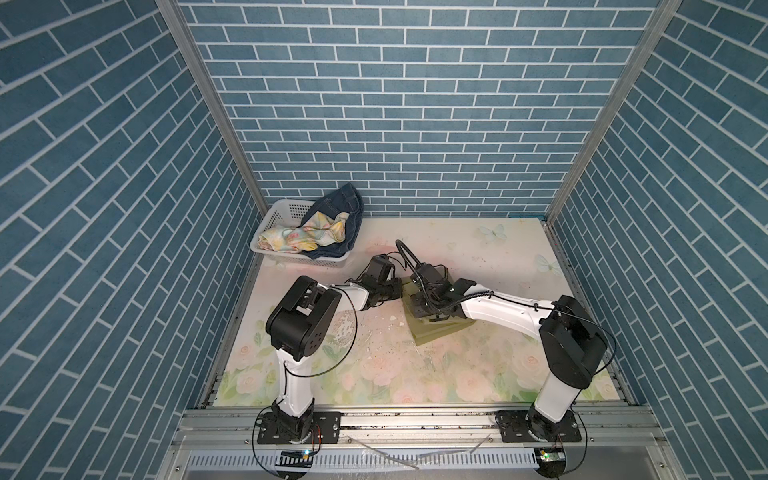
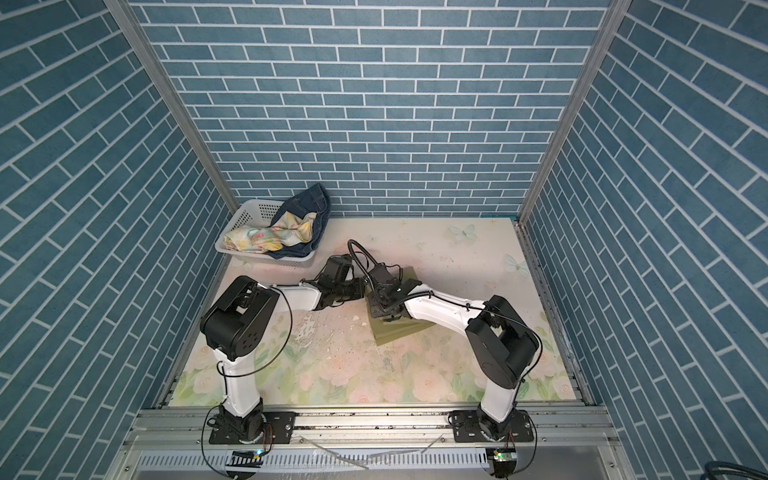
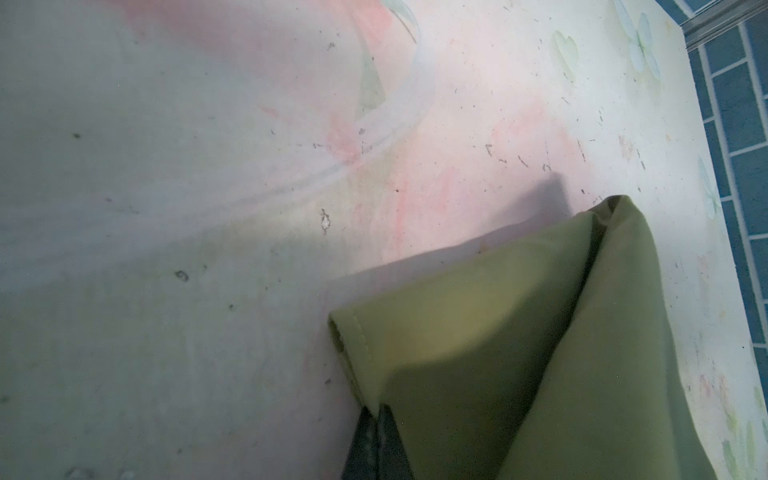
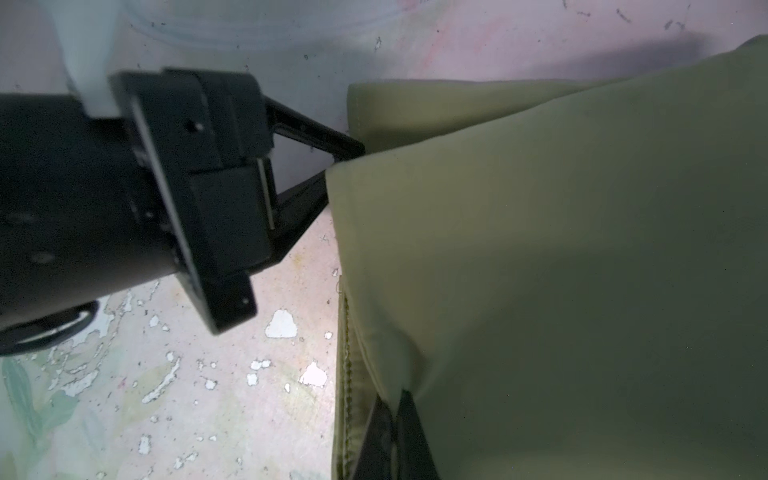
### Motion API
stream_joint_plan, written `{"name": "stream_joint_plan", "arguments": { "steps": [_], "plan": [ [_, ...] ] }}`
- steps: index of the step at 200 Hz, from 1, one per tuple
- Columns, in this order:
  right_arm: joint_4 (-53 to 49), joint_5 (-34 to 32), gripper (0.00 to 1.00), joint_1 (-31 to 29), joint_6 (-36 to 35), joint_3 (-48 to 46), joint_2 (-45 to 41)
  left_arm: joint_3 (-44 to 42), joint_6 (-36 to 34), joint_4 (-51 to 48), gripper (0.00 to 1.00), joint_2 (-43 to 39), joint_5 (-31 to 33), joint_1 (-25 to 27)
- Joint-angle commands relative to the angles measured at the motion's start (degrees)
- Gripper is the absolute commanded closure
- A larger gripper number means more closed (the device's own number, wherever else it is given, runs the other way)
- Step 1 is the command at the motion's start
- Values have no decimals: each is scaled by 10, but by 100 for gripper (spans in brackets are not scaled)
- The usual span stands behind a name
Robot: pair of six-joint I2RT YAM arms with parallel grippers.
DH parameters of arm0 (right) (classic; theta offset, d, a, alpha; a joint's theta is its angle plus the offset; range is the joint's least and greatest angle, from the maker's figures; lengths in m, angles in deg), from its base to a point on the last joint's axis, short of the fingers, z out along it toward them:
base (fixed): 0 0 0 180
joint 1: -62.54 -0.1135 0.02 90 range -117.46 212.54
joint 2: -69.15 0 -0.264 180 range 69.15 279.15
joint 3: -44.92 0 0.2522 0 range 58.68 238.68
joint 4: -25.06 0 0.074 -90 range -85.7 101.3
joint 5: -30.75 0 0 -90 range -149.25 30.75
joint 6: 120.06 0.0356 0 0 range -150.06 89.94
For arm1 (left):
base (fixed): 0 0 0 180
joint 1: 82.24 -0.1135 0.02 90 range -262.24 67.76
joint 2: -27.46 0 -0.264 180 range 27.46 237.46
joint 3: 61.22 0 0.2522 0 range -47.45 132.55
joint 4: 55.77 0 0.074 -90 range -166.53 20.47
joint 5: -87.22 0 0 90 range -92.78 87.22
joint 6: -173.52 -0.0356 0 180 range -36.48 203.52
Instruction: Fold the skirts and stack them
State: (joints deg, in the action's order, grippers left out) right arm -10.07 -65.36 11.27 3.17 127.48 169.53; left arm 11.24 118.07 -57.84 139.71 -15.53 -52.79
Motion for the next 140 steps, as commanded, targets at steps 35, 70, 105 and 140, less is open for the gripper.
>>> {"name": "stream_joint_plan", "arguments": {
  "steps": [35,70,105,140],
  "plan": [
    [17,10,100,-15,32,27,23,-29,-1,-85,96,43,3,1],
    [53,16,100,-15,50,3,35,-29,-1,-90,96,41,6,1],
    [99,34,100,-16,67,-22,46,-26,0,-96,94,34,8,-1],
    [113,39,100,-15,71,-36,41,-19,1,-111,82,18,9,-5]
  ]
}}
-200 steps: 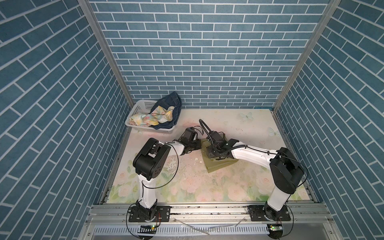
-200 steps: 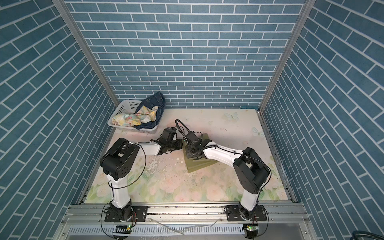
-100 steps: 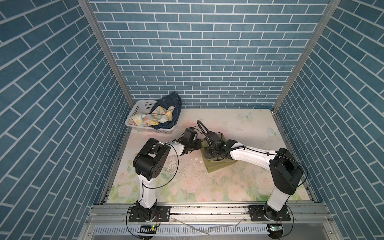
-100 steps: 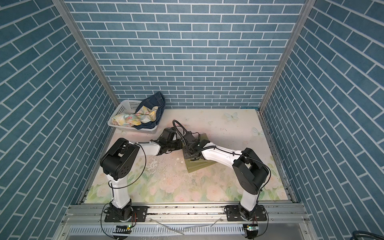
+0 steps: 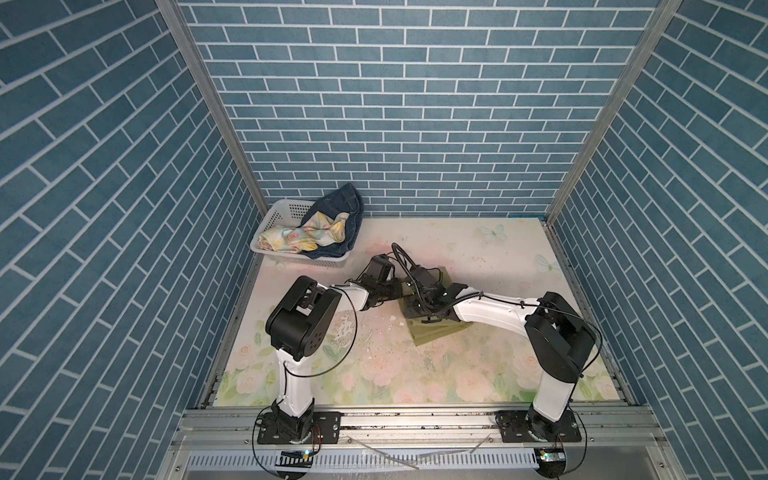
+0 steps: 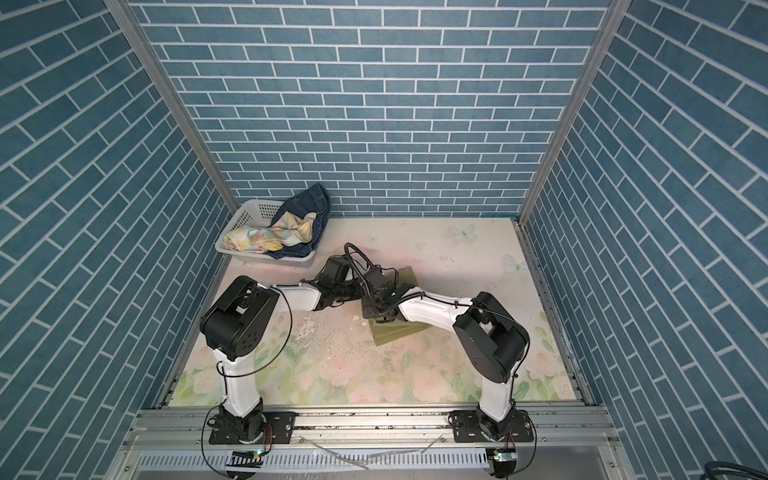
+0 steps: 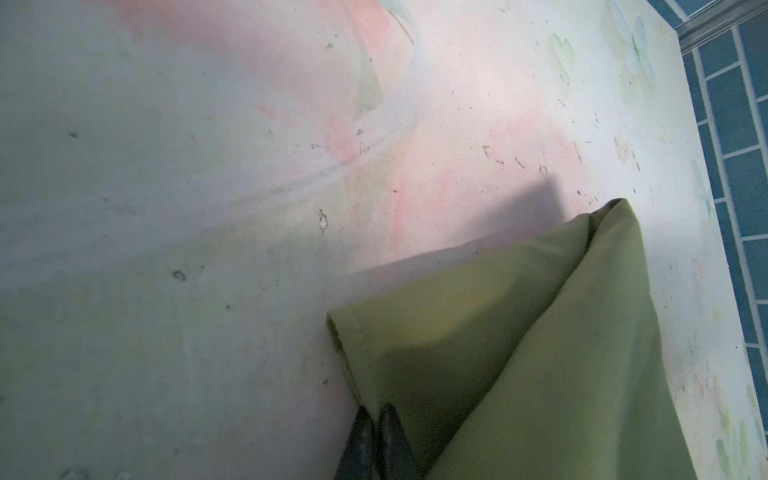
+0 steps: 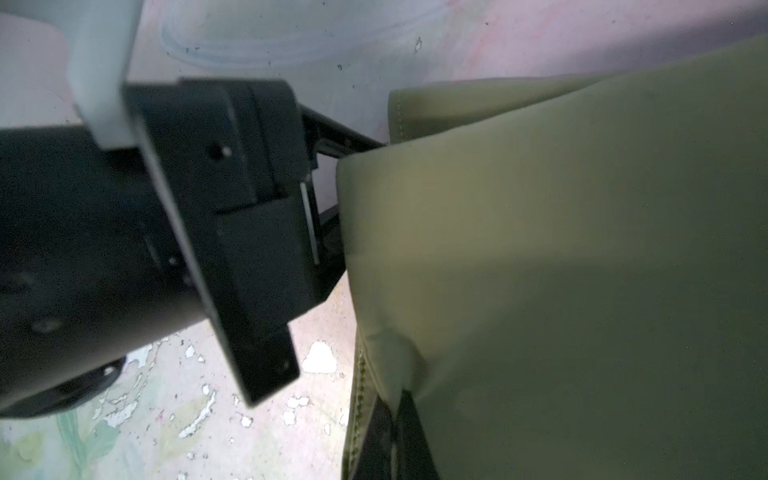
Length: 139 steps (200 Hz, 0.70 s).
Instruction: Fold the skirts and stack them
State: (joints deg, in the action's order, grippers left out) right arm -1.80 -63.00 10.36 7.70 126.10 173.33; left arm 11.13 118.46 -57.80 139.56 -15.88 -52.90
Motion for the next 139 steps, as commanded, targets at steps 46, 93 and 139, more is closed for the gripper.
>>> {"name": "stream_joint_plan", "arguments": {
  "steps": [46,93,139],
  "plan": [
    [34,-21,72,1,8,-62,-76,-5,-6,-139,67,-14,15,-14],
    [49,-32,53,13,-10,-112,-184,18,-19,-185,62,-57,26,-29],
    [55,0,46,71,-1,-165,-285,34,-41,-232,62,-130,52,-44]
  ]
}}
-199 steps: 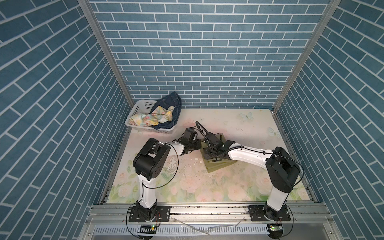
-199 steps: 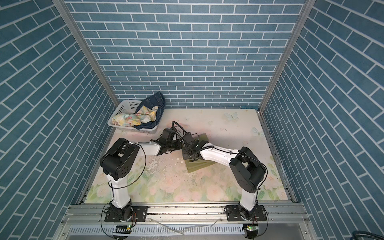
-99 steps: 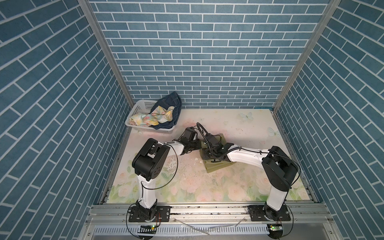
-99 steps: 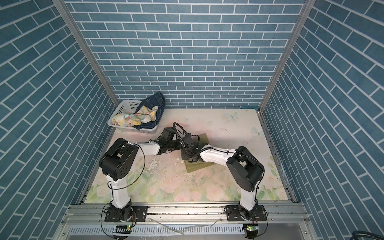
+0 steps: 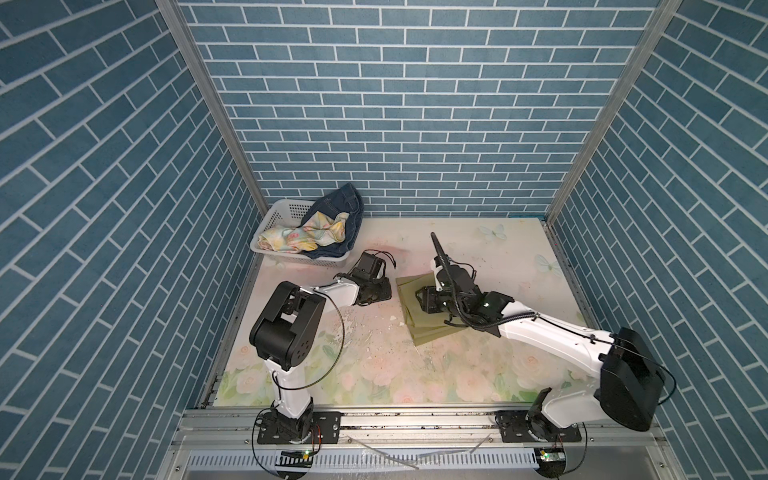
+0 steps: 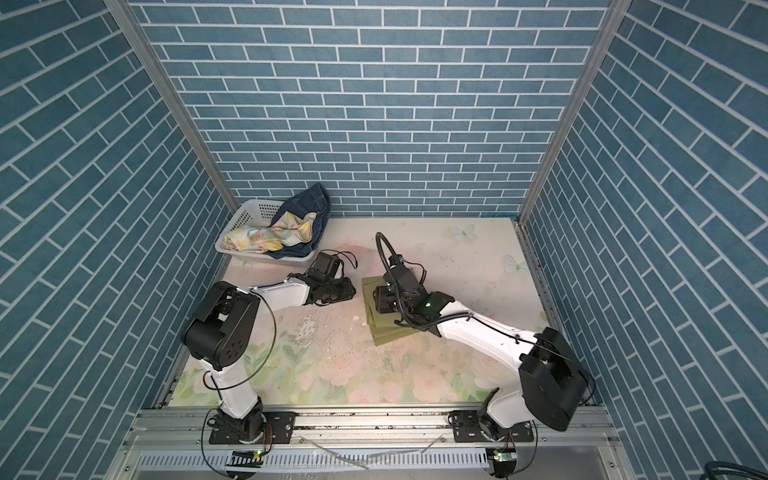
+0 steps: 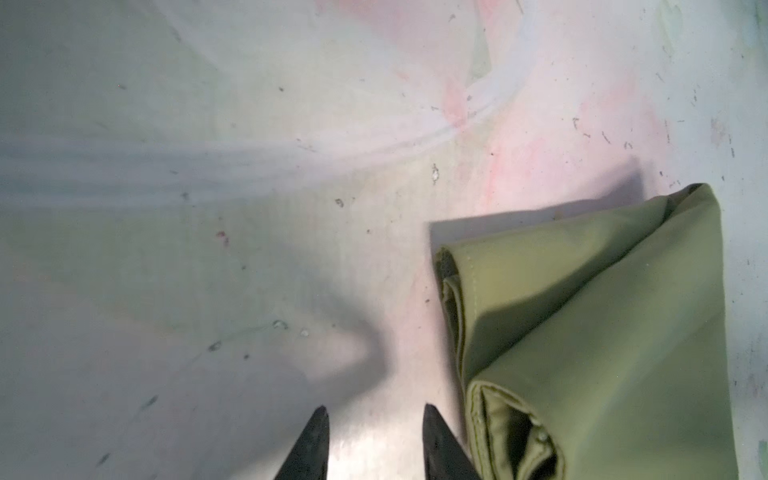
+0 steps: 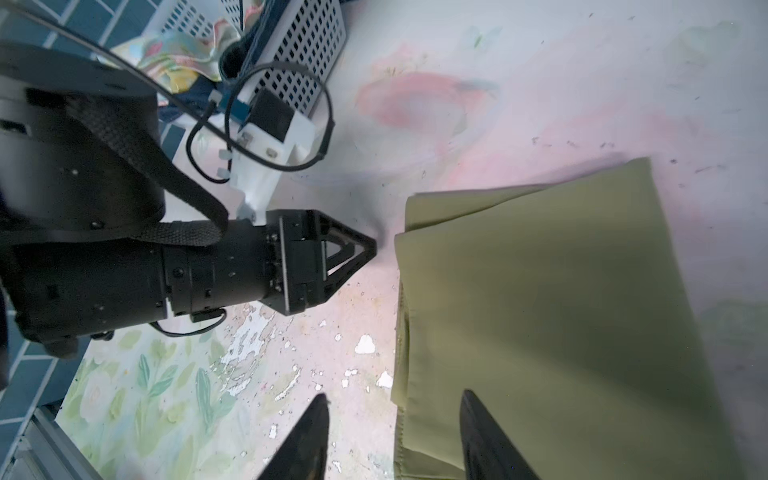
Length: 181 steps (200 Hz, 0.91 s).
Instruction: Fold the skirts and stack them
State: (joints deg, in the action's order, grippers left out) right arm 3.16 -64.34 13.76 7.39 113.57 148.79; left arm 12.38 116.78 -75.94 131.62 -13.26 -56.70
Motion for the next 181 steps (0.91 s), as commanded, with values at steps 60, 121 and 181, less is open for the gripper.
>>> {"name": "stream_joint_plan", "arguments": {
  "steps": [60,121,181],
  "plan": [
    [57,118,40,178,23,-99,-80,26,-51,-23,67,-104,16,83],
    [84,154,40,242,18,-101,-44,89,-51,1,71,20,-10,146],
    [89,160,41,243,-1,-83,23,58,-36,60,77,77,-55,105]
  ]
}}
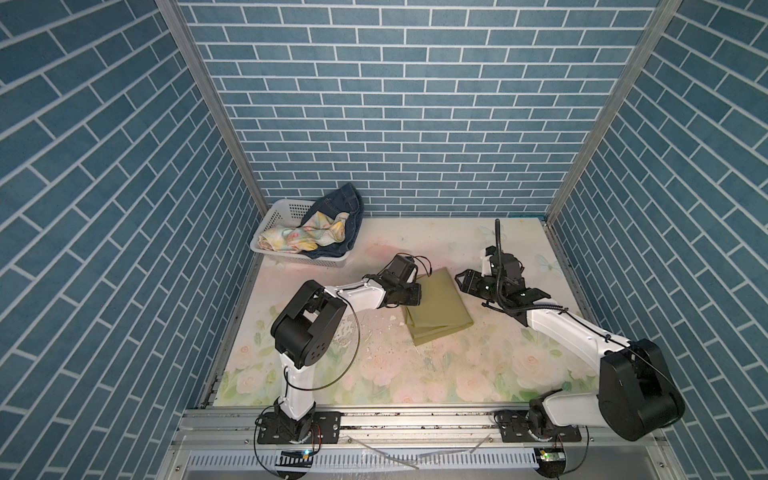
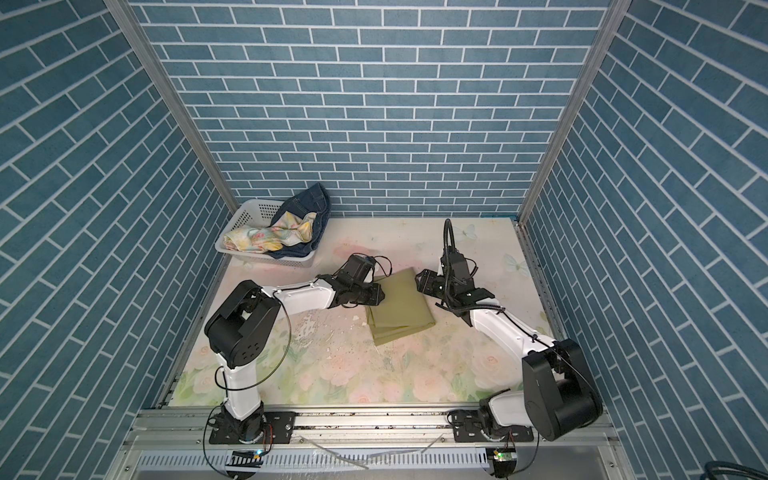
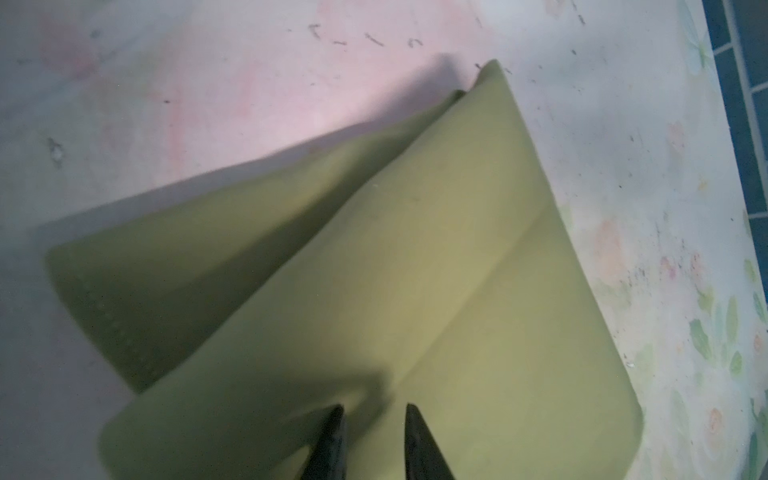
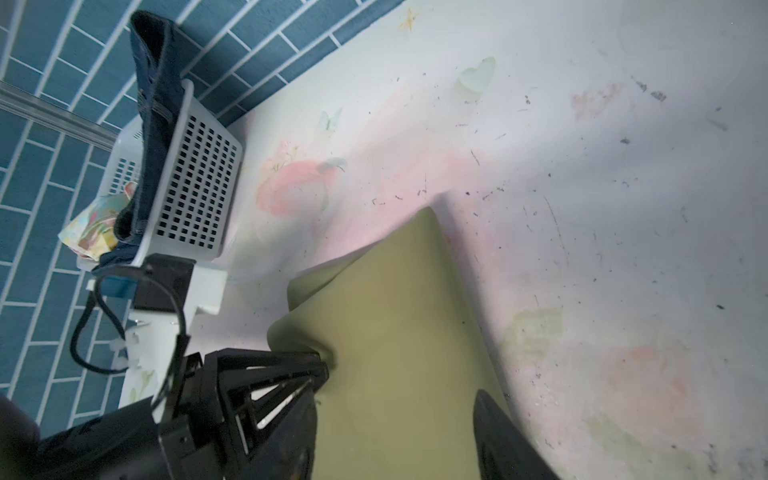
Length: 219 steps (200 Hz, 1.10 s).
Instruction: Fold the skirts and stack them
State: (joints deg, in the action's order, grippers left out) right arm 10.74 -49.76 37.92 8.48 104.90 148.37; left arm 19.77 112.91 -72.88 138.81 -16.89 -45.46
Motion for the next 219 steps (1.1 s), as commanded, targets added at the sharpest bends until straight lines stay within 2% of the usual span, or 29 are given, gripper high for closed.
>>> {"name": "stream_joint_plan", "arguments": {
  "steps": [1,97,130,153,182,219],
  "plan": [
    [13,14,41,2,-13,5,28,-17,3,30,76,5,-19,-7],
    [44,60,49,0,-18,164,217,-59,20,57,83,13,-24,-7],
    [92,72,53,0,-16,173,292,-68,19,57,84,7,-22,-7],
    [124,74,62,0,-14,161,329,-74,20,56,84,5,-22,-7],
    [114,51,67,0,-24,150,324,-78,22,57,85,7,-21,-7],
    [66,18,67,-5,-52,135,245,-76,23,56,85,8,-20,-7]
  ]
}}
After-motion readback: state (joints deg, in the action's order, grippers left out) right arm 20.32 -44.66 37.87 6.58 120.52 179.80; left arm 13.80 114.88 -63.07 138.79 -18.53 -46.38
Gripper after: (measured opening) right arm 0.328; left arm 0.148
